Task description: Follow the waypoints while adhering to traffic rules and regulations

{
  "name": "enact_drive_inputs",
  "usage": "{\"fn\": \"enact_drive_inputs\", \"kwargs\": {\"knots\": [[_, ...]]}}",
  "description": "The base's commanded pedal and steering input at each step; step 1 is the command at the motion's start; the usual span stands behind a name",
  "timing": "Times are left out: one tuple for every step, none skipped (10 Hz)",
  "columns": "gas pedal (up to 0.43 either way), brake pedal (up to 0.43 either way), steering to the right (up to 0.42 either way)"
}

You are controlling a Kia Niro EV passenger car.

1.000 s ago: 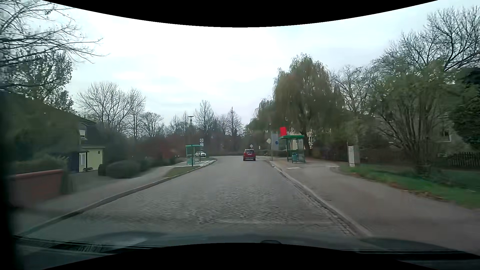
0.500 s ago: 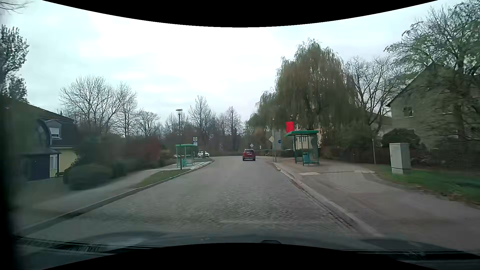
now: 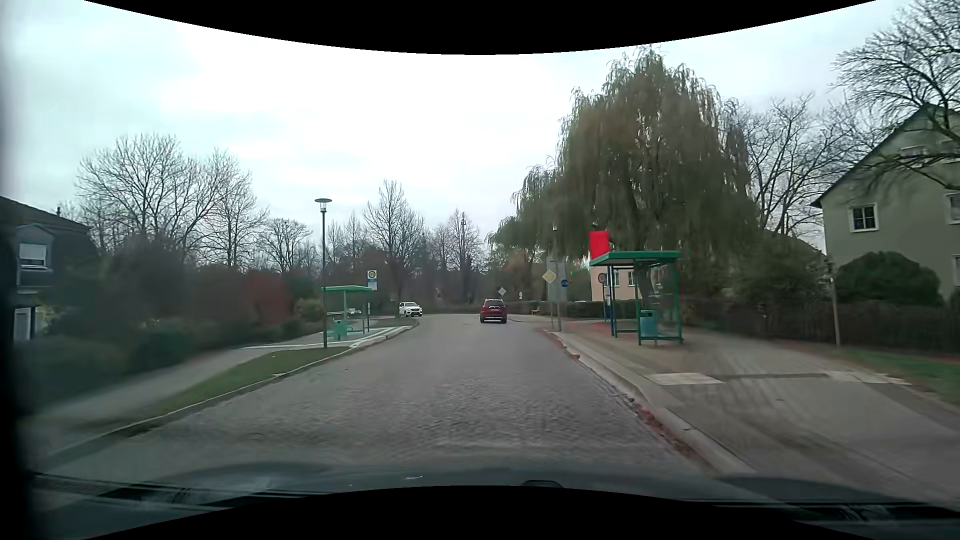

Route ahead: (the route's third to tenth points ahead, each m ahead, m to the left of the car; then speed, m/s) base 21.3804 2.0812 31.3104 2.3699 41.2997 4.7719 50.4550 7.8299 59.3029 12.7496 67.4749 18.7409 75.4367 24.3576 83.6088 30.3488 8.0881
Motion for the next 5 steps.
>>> {"fn": "enact_drive_inputs", "kwargs": {"knots": [[0.11,0.0,0.001],[0.11,0.0,0.001],[0.11,0.0,0.001],[0.11,0.0,0.001],[0.098,0.0,0.0]]}}
